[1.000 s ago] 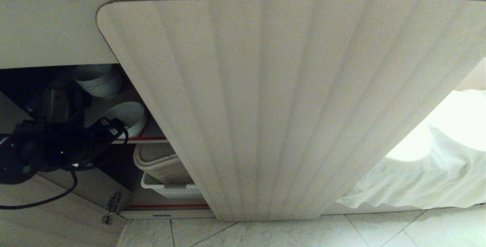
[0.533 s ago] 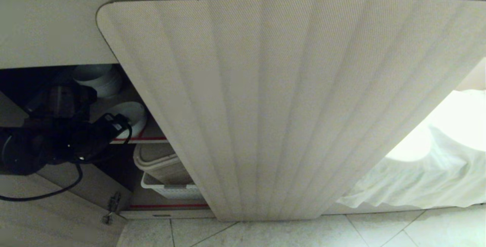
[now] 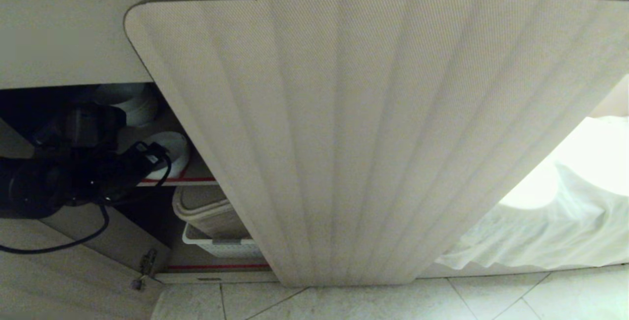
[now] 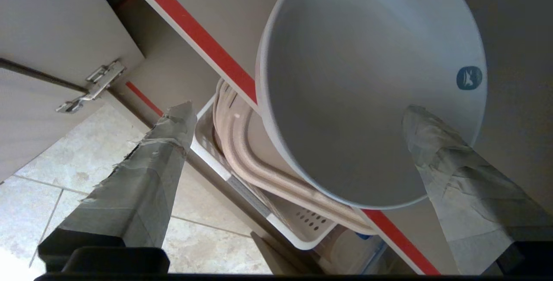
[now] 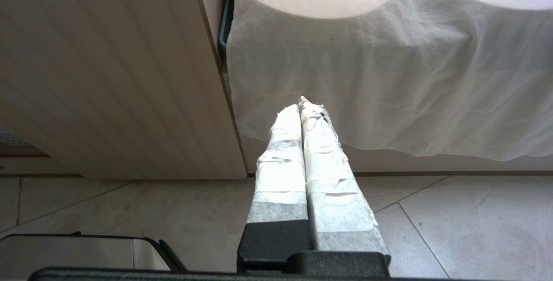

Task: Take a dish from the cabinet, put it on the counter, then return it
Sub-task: Take the bowl from the cabinet

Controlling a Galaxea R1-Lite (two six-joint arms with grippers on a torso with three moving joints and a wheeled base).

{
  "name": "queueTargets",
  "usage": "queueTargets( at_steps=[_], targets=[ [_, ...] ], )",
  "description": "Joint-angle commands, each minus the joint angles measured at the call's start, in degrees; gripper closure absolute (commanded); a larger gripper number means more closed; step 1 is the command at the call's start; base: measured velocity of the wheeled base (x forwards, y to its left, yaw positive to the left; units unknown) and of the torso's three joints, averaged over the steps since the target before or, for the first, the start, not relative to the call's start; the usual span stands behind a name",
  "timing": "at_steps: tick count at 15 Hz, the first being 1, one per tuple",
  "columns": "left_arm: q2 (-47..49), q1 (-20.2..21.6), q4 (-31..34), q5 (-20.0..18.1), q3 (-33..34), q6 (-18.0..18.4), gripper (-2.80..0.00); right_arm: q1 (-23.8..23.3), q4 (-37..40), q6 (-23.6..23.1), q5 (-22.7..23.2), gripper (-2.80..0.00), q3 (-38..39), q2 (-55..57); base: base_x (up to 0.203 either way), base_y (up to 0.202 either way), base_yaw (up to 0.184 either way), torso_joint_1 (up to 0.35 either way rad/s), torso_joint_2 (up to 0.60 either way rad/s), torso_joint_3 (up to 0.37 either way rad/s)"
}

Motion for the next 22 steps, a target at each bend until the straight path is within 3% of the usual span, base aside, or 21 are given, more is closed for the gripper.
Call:
queueTargets(
  at_steps=[1, 22],
  targets=[
    [0.34, 0.13, -0.12, 0.12, -0.35, -0.26, -2.80, 0.08, -0.04, -0.07, -0.01, 0.00, 0.00, 0.00, 0.000, 0.000, 0.000, 0.000, 0.00, 0.000],
    [6.39, 1.45, 0.31, 0.30, -5.62, -0.35, -2.80, 0.00, 0.02, 0.00, -0.01, 0.00, 0.00, 0.00, 0.000, 0.000, 0.000, 0.000, 0.00, 0.000]
  ],
)
